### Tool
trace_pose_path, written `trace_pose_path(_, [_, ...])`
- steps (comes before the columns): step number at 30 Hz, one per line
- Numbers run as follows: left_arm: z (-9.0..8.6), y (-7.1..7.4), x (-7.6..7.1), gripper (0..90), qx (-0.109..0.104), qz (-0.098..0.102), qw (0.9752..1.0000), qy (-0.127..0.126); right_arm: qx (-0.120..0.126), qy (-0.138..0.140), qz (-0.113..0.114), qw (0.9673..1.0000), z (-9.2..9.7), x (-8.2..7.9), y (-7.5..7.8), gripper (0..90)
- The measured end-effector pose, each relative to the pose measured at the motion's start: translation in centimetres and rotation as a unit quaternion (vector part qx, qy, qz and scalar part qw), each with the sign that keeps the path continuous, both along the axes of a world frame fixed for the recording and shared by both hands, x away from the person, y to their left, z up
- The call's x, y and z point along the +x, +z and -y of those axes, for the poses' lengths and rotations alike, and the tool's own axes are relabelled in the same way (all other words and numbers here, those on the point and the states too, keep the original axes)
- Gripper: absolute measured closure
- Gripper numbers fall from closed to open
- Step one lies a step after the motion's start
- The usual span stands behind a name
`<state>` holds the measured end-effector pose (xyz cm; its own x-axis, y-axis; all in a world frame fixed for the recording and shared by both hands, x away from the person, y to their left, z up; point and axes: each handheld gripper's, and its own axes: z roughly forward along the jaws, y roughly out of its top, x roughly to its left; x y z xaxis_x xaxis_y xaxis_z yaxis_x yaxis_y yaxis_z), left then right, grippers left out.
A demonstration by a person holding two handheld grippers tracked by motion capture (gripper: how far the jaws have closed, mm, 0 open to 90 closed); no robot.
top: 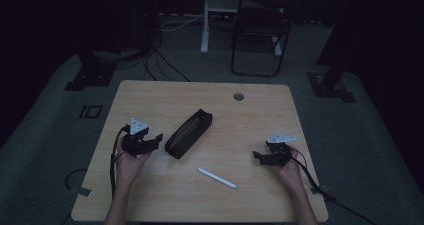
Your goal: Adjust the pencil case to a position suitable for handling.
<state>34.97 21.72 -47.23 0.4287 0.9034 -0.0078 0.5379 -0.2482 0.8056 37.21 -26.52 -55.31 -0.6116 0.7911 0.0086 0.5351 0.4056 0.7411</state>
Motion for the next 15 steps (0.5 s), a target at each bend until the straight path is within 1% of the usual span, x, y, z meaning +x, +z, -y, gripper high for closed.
trace_pose_path(2, [0.4,0.1,-0.1,38.8,0.002,0.004,1.0000,-0.001,0.000,0.000,0.000,1.0000,0.0,0.0,0.0,23.0])
trace_pose_path(9, [1.4,0.5,-0.4,40.0,0.002,0.003,1.0000,-0.007,0.000,0.000,0.000,1.0000,0.0,0.0,0.0,23.0])
trace_pose_path(10, [1.4,0.5,-0.4,41.1,0.002,0.003,1.0000,-0.007,0.000,0.000,0.000,1.0000,0.0,0.0,0.0,23.0])
trace_pose_path(11, [1.8,0.4,-0.4,42.9,0.000,0.004,0.9999,-0.010,0.000,0.000,0.000,1.0000,0.0,0.0,0.0,23.0])
trace_pose_path(15, [2.1,0.1,-0.4,44.4,0.000,-0.002,0.9999,-0.013,0.000,0.000,0.000,1.0000,0.0,0.0,0.0,23.0])
